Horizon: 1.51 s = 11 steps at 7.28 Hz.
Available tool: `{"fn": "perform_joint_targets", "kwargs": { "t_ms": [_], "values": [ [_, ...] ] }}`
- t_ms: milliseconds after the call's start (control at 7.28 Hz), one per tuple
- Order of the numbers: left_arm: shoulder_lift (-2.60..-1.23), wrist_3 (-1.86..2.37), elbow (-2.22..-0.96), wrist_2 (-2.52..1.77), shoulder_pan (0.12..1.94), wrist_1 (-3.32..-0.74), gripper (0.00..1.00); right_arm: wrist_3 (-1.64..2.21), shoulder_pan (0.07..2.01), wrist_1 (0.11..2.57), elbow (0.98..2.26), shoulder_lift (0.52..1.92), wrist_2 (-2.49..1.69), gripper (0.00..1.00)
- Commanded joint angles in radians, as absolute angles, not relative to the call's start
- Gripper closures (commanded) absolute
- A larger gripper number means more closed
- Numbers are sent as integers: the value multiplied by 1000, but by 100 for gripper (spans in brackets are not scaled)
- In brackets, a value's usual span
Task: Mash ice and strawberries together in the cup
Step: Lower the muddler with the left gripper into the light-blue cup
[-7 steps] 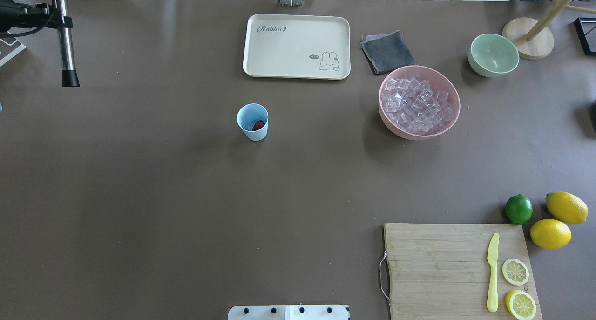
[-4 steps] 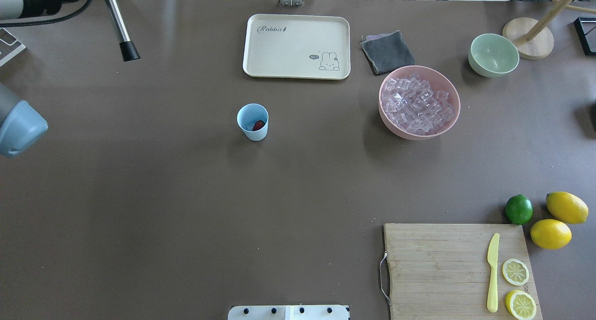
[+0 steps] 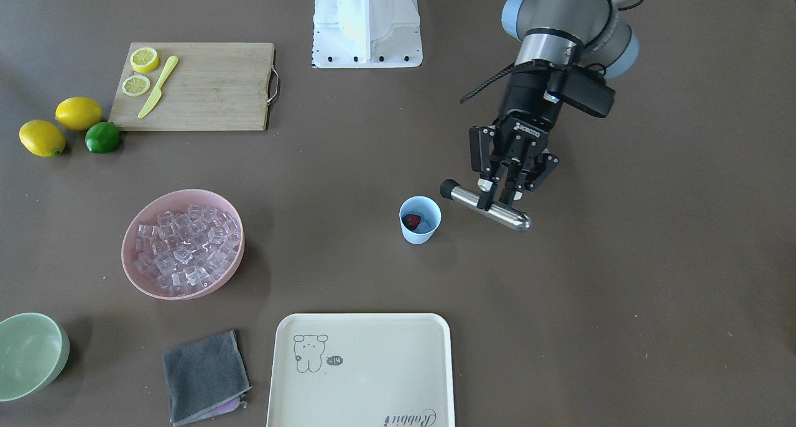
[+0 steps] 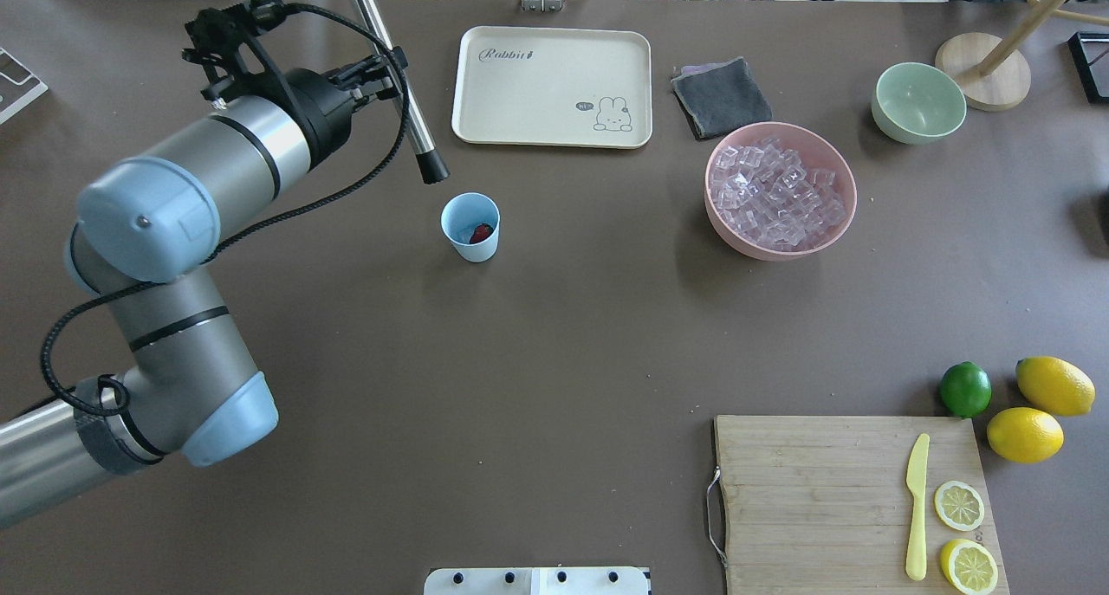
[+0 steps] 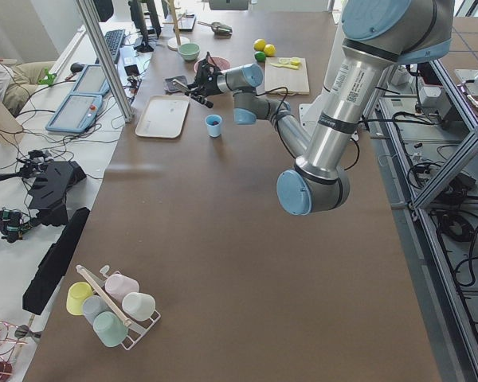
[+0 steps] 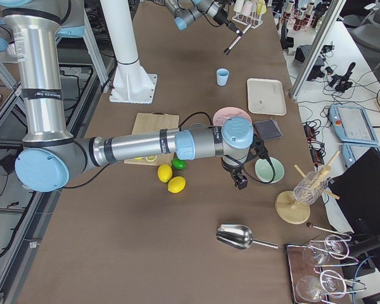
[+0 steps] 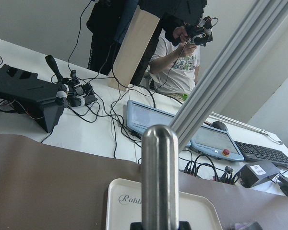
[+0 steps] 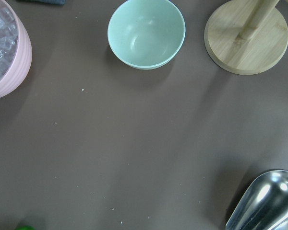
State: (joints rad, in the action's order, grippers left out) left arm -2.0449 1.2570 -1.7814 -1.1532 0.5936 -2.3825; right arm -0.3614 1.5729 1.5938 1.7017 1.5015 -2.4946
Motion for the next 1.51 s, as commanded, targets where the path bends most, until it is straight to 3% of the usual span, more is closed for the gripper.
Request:
{"fn": "perform_joint_targets", "kwargs": {
  "t_ms": [0, 962, 1374],
  "values": [
    [-2072, 1261, -1683, -1051, 529, -2394, 100, -367, 1574, 1594, 1700, 1502, -2496, 1],
    [-2069, 1264, -1577, -1049, 492, -2471, 100, -364, 1574, 1594, 1740, 1525, -2499, 1],
    [-2071, 1252, -1664, -1095, 541, -2491, 100, -362, 1572, 1594, 1738, 1525, -2508, 1]
  ]
}}
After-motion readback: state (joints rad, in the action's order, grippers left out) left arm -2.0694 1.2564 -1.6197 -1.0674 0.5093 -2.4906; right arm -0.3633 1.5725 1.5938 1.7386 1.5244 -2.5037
